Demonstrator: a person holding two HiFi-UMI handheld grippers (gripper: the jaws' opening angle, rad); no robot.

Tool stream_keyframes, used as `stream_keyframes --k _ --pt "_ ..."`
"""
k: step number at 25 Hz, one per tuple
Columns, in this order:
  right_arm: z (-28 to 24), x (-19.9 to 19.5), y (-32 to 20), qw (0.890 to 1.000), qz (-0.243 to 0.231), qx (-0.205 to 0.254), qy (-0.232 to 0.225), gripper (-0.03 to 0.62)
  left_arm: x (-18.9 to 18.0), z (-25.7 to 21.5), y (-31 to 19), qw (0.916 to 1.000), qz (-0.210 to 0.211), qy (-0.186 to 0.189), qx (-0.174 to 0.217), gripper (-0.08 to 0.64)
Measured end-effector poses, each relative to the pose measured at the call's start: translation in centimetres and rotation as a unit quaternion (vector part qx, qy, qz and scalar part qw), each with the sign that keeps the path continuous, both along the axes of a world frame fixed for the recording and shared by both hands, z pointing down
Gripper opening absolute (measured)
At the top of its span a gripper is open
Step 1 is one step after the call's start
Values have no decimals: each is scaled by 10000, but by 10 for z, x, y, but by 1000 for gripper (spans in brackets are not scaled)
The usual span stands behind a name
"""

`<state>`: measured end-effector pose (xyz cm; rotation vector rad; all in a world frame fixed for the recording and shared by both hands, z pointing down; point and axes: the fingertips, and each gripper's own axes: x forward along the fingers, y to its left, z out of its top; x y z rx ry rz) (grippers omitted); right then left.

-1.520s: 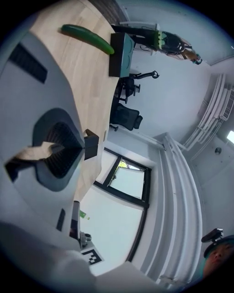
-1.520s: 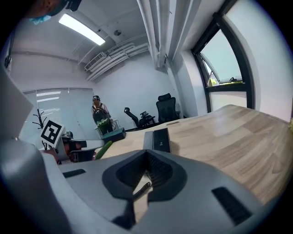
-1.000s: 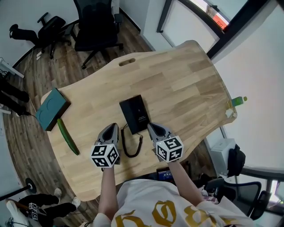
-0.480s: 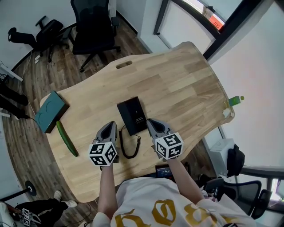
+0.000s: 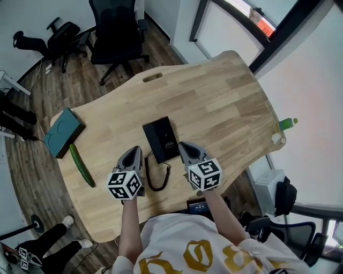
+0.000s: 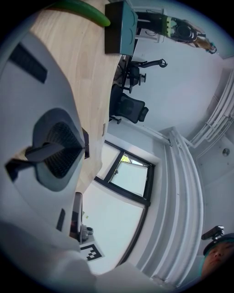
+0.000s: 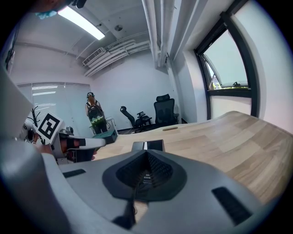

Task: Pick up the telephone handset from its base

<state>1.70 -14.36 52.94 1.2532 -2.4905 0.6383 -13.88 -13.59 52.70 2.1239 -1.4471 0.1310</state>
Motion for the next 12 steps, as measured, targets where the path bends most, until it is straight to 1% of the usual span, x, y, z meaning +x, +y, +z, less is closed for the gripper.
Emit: stream_keyframes --k 4,10,12 --pt "2 -2 -3 10000 -56 -37 11 5 -1 5 -2 9999 -53 39 -88 6" --pt "11 -2 -6 9998 -124 -148 70 5 0 15 -4 9995 -101 195 -224 6" --pt "14 -1 -7 9997 -148 -181 80 5 2 20 -4 9990 -122 268 -323 6"
